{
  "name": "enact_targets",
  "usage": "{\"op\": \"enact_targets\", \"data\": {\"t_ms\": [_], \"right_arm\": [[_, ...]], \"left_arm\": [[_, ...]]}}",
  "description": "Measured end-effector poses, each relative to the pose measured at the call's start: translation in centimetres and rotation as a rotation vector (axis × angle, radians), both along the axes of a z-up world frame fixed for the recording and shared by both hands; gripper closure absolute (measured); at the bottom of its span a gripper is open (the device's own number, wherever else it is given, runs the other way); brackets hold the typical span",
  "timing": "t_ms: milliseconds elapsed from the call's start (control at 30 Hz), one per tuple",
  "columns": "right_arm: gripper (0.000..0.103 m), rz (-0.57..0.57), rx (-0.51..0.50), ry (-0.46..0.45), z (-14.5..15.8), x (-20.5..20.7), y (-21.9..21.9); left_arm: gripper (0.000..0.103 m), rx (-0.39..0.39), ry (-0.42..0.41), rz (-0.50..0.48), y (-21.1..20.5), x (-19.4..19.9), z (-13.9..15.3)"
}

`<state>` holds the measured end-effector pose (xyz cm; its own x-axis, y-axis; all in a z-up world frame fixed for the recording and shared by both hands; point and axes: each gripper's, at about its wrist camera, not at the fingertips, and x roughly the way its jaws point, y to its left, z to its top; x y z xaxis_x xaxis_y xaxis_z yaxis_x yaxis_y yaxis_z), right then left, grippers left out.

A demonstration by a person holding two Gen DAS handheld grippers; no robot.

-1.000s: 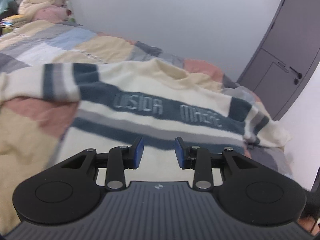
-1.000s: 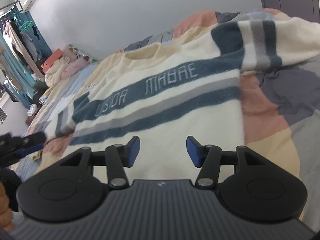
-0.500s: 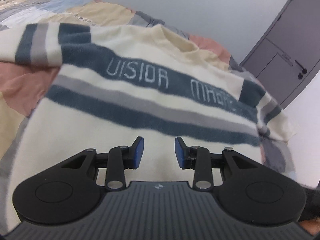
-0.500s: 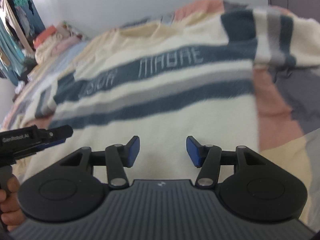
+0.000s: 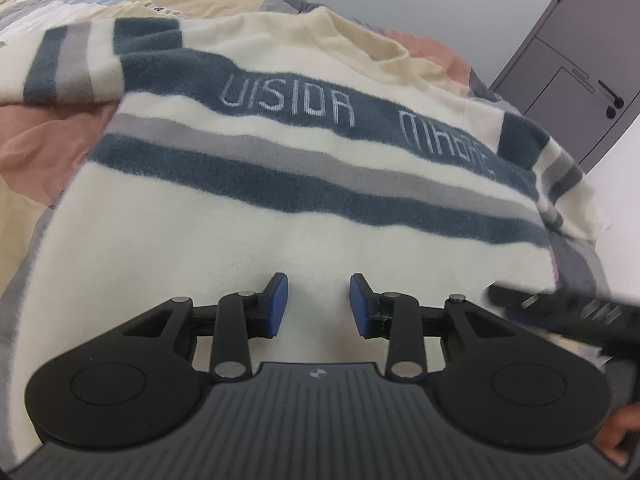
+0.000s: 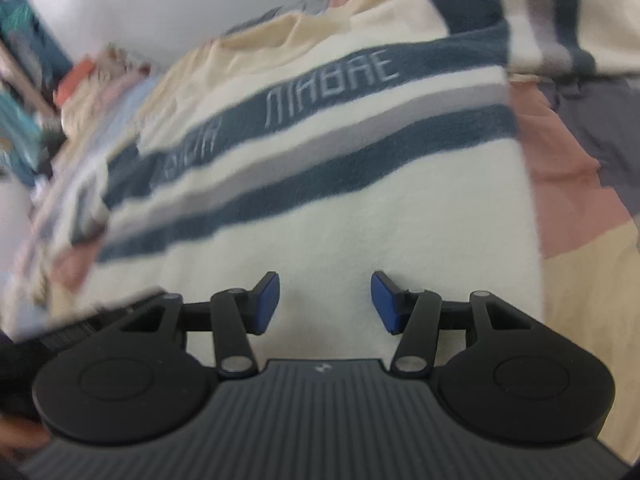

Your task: Fold large clothes

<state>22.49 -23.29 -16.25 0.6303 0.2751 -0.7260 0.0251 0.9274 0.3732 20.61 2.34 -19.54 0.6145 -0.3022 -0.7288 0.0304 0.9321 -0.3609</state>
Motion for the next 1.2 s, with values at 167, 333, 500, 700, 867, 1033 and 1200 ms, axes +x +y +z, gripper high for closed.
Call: {"op": "enact_targets", "data": {"t_ms": [167,333,500,700,867,1033,1200], "right_arm": [[0.049,-0.125,0.053,-0.073,3.1,-0.5,-4.6],[0.048,-0.209,-0.003,-0.187,7.0,-0.6,-9.6],[0.018,-0.387,0.044,-0.281,8.7,-0.6,-17.7],[0.017,-0.674,0.205,-0.299,5.3,-1.4,-28.8],[0.018,-0.812,0.399,-0.287,-0.3,0.4,-35.9],[0.025,-0.859,0.392,-0.304,-3.7,5.1,-39.8],[0.025,-0.776,0.389,-0.386,-4.9,9.6,-41.6]], "left_arm": [[0.06,-0.029,0.011,-0.003,0.3,-0.2,0.0],[0.058,-0.024,0.008,-0.015,0.1,-0.4,0.1],[0.057,-0.041,0.007,-0.017,0.1,-0.6,0.1],[0.05,-0.05,-0.011,-0.042,-0.7,-0.4,0.0],[0.048,-0.042,-0.026,-0.039,-1.3,-0.2,-0.2],[0.048,-0.052,-0.034,-0.006,-1.5,0.3,-0.5],[0.048,-0.038,-0.067,0.008,-2.3,0.9,-0.3]]}}
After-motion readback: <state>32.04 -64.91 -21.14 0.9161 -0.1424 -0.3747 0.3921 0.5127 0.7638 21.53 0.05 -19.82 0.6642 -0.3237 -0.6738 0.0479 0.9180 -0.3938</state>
